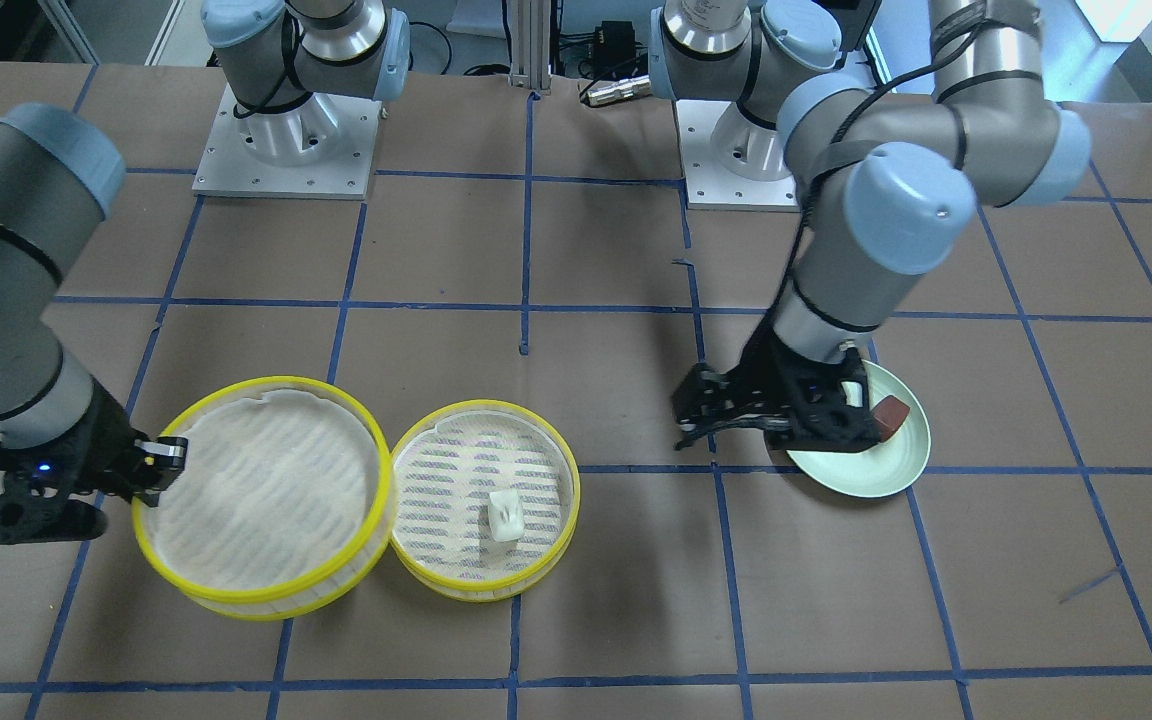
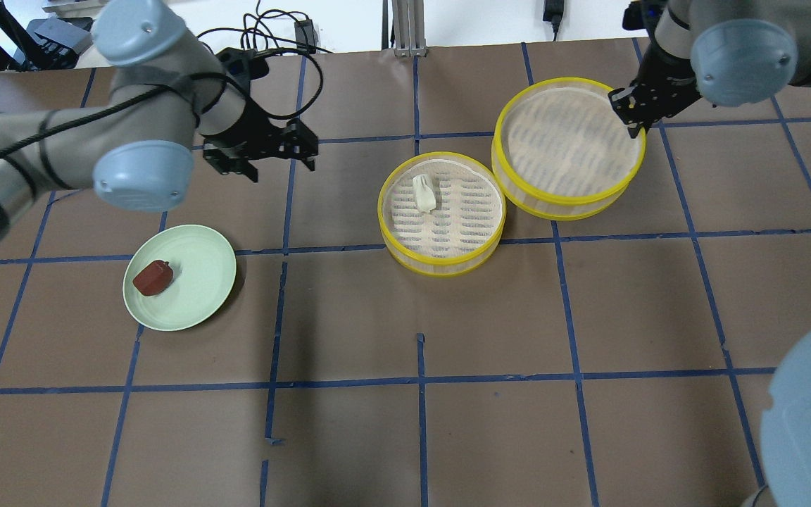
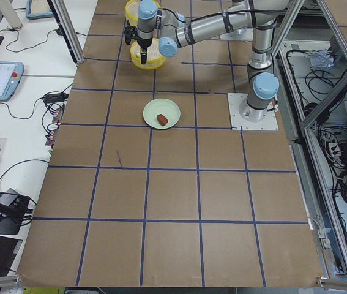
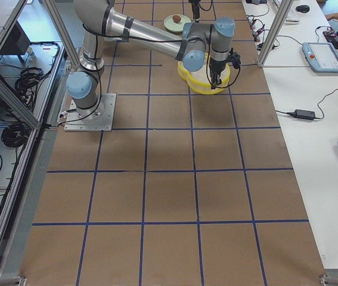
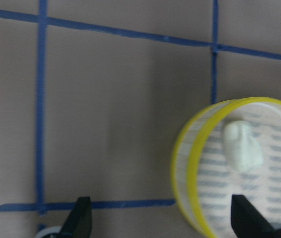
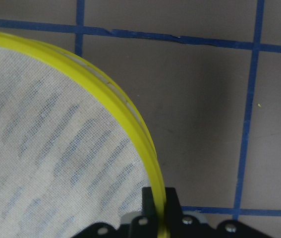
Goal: Place buns in different layers of steamer
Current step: 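Set the top tier back on the lower tier with the right gripper, then grasp the brown bun on the green plate with the left gripper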
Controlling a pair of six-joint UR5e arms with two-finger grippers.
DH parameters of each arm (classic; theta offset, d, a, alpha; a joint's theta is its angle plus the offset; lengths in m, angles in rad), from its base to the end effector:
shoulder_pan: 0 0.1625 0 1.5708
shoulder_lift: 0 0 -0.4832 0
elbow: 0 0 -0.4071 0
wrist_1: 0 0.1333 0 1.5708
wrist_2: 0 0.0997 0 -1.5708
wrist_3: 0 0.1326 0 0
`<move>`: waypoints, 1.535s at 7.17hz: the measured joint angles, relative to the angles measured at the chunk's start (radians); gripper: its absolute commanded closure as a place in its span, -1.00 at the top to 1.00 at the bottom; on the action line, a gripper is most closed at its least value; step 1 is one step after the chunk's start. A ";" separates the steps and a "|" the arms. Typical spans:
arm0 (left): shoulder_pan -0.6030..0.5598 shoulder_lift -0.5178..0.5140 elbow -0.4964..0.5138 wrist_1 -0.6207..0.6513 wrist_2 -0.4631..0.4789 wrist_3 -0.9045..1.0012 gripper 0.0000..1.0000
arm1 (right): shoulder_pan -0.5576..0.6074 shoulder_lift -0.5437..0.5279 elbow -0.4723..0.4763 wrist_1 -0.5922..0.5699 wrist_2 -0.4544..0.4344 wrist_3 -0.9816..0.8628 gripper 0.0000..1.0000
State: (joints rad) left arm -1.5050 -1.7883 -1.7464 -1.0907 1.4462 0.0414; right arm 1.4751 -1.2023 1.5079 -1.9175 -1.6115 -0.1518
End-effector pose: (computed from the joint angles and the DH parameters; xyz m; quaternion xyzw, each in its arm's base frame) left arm -0.1106 -0.5996 0.3560 0.0095 -0.9971 0.0467 0.0598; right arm 0.0636 -0.6765 0.3625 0.0276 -0.9992 0.0179 0.0227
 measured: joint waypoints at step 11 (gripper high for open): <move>0.283 -0.112 -0.224 0.066 0.256 0.319 -0.76 | 0.257 0.042 0.055 -0.015 0.002 0.402 -0.92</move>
State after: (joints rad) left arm -1.2216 -1.9000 -1.9703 -1.0248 1.7019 0.3606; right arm 1.7319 -1.1598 1.5627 -1.9329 -1.6096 0.2499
